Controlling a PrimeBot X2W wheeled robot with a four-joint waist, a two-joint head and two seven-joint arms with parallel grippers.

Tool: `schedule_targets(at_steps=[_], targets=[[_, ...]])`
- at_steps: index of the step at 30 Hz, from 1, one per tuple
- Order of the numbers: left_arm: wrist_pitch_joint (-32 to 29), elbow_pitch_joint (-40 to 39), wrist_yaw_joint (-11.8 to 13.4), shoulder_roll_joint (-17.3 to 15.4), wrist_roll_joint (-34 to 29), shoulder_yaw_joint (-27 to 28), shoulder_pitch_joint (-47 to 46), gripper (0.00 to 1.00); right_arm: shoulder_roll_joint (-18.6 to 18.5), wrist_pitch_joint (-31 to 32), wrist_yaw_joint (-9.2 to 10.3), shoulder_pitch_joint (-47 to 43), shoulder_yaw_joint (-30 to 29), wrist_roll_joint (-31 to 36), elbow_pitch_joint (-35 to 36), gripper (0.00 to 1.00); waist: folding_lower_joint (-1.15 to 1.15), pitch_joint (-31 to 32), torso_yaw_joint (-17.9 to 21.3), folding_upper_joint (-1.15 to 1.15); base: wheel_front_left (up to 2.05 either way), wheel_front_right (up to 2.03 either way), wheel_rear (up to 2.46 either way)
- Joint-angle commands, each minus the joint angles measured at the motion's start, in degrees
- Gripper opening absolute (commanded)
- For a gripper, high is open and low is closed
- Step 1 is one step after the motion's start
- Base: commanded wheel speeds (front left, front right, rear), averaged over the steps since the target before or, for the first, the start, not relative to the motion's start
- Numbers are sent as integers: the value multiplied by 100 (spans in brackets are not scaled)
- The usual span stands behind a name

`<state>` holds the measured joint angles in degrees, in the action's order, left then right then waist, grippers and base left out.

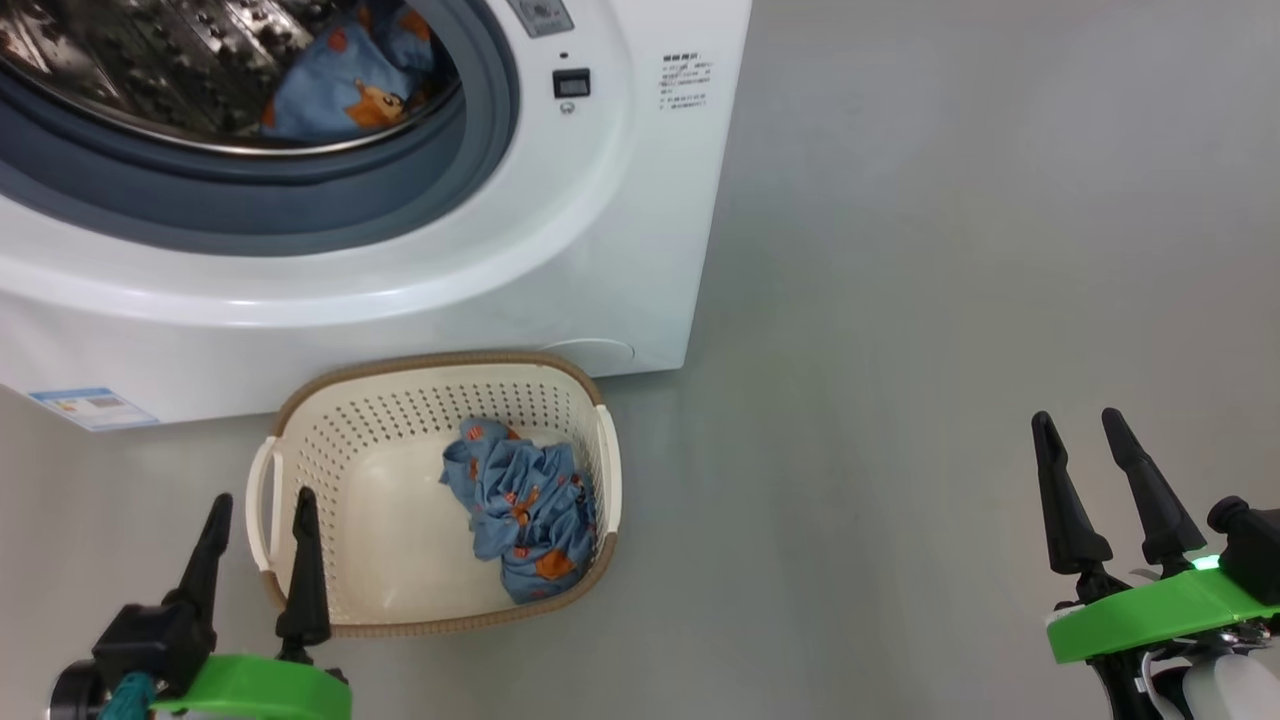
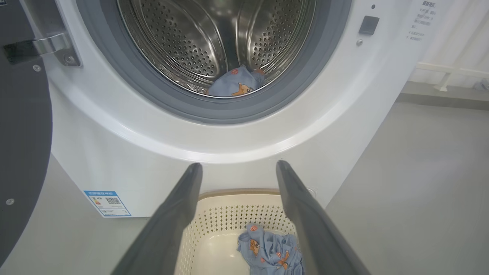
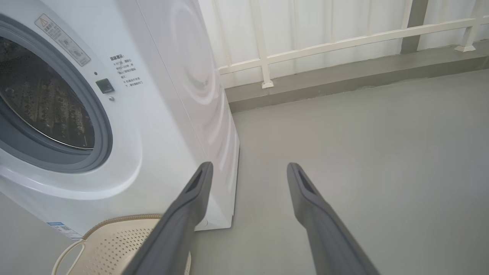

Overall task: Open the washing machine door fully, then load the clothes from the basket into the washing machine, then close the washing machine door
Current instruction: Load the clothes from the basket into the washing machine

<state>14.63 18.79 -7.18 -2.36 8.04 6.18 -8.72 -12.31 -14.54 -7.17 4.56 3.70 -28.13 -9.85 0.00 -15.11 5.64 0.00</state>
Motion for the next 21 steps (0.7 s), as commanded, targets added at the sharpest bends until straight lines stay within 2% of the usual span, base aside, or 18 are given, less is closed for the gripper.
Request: schedule_targets(at_steps=[1, 11, 21], targets=[[37, -66, 16, -53, 42, 147, -201, 100, -57, -46, -32, 162, 107, 87, 140, 100, 0, -159, 8, 0, 0, 0, 0], [37, 601, -15, -58, 109, -32, -743, 100, 81, -46, -32, 576, 105, 115, 188, 100, 0, -845, 50, 0, 0, 0, 0], [37, 2352, -29, -304, 414, -880, -1681, 100, 327, -46, -32, 889, 131, 135, 209, 100, 0, -1406, 168, 0, 0, 0, 0]])
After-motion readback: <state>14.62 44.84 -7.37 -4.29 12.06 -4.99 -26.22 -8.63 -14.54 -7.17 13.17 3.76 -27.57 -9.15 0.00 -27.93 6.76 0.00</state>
